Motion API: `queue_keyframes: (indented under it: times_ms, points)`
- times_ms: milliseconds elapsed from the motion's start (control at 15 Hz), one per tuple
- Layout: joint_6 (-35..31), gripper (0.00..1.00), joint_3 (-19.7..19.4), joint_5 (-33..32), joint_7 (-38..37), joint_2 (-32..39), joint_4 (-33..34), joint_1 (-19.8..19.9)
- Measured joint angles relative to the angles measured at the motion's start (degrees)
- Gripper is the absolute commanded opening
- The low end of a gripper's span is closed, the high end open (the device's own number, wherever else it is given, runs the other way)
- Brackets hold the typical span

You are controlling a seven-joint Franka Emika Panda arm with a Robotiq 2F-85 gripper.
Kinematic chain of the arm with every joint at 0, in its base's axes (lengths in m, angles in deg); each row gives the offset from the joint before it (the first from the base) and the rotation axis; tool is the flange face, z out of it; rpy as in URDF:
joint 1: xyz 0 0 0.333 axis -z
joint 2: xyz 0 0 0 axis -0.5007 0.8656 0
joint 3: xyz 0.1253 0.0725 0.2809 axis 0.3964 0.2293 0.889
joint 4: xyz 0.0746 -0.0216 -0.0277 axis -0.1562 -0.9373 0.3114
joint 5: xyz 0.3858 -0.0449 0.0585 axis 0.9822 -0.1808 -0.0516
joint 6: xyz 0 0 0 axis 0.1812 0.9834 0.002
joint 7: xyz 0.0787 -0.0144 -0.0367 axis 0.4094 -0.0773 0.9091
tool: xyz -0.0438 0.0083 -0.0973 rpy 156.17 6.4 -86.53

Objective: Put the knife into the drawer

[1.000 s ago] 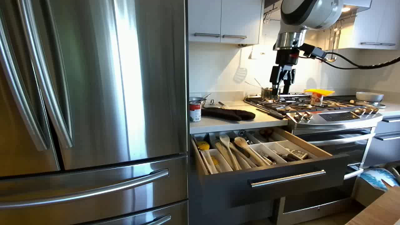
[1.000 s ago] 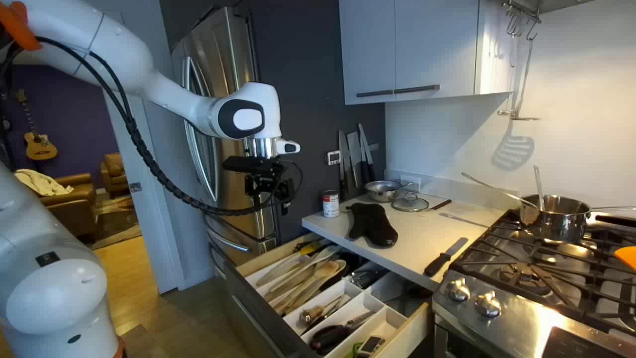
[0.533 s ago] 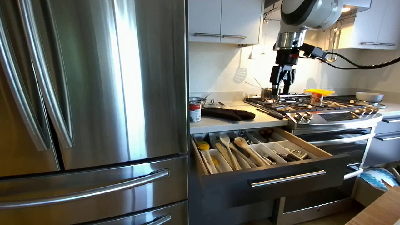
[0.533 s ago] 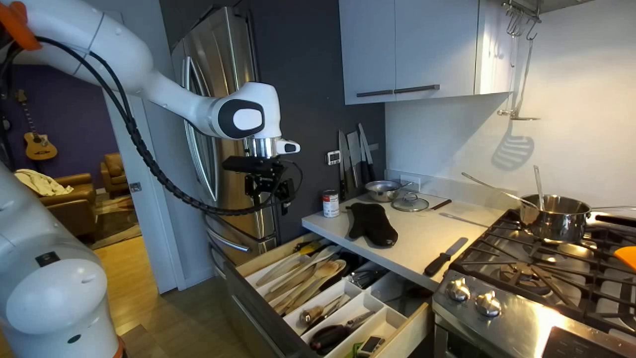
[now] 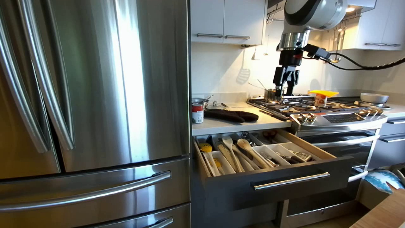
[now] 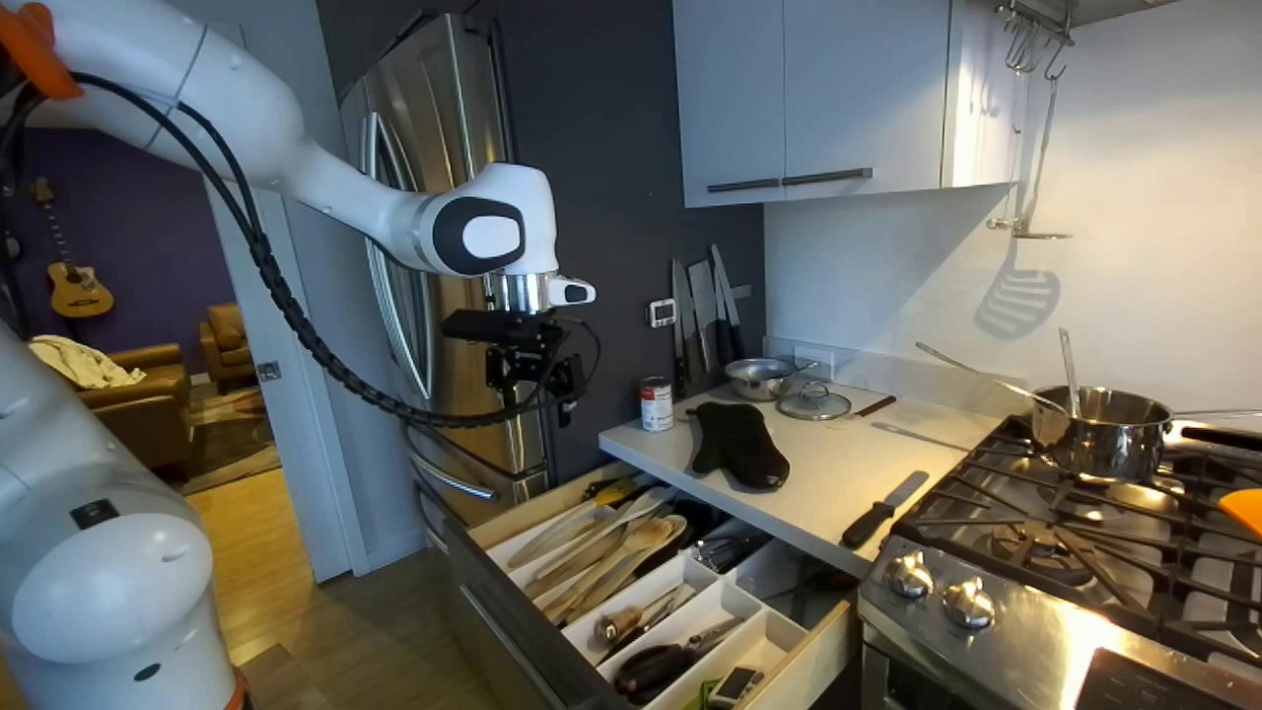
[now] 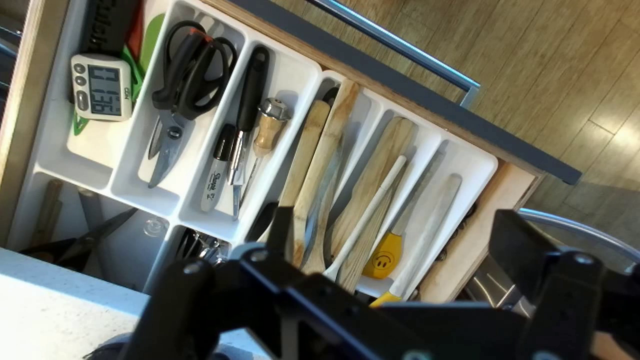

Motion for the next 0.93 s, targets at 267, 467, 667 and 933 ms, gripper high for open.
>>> queue_keyframes:
  times_ms: [267,467,667,933]
  points:
    - [0.0,1.0,0.0,0.0,0.0,0.0,0.0,0.0]
    - [-1.4,1.0,0.09,-0.57,0.01,0.08,0.05,0.28]
    - [-6.08,1.0,-0.41,-0.94,1.55,2.79,3.28,0.92]
    - [-9.79,1.0,-1.88,-0.66,4.9,12.32,13.33,1.99]
